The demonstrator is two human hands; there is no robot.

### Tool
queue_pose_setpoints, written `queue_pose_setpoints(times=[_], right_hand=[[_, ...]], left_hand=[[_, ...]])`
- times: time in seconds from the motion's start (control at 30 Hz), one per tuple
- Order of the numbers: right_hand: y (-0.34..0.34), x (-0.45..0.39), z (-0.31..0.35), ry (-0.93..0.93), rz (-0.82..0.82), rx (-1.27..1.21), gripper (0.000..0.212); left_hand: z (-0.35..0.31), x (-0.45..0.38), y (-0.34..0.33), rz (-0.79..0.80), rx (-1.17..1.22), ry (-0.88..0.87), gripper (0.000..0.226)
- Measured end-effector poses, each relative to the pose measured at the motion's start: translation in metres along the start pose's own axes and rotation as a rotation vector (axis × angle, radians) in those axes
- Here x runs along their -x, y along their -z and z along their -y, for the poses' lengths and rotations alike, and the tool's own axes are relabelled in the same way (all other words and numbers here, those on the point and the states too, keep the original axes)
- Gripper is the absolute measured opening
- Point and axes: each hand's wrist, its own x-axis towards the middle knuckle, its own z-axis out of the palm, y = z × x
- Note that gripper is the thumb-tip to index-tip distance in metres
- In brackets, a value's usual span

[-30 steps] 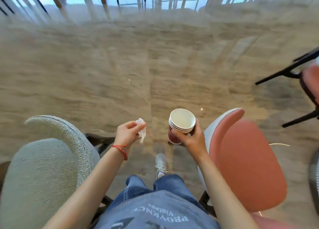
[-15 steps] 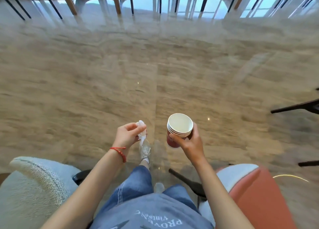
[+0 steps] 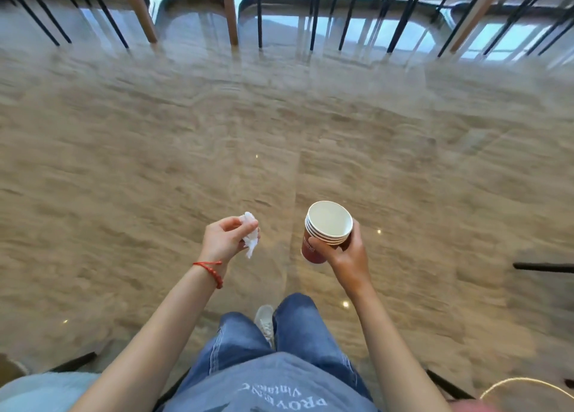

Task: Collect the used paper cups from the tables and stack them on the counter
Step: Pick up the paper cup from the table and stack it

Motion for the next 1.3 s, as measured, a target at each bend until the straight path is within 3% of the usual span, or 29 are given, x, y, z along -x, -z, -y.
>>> queue_pose_setpoints(times=[0.3, 0.57, 0.7, 0.83, 0.97, 1.17, 1.3], right_hand=[[-0.047, -0.136, 0.036, 0.025, 0.221, 0.058, 0.062], [-0.116, -0.238, 0.096, 0.12, 0.62, 0.226, 0.061], [-0.169, -0.248, 0.115, 0.145, 0.853, 0.285, 0.062], [-0.226, -0.244, 0.122, 0.17, 1.059, 0.313, 0.058], [-0.282, -0.235, 0.12, 0.162, 1.251, 0.346, 0.057], [-0.37, -0.216, 0.124, 0.16, 1.415, 0.38, 0.06], [-0.436, -0.205, 0.133, 0.186, 1.442, 0.397, 0.059]], left_hand=[[-0.046, -0.091, 0.005, -0.187, 0.119, 0.008, 0.012], [-0.096, -0.134, 0.02, -0.426, 0.344, -0.055, 0.01], [-0.101, -0.13, 0.044, -0.595, 0.458, -0.083, 0.012], [-0.096, -0.118, 0.077, -0.777, 0.546, -0.105, 0.032], [-0.085, -0.103, 0.115, -0.957, 0.643, -0.111, 0.024], [-0.075, -0.099, 0.176, -1.117, 0.76, -0.129, 0.017], [-0.083, -0.111, 0.232, -1.131, 0.751, -0.141, 0.033]])
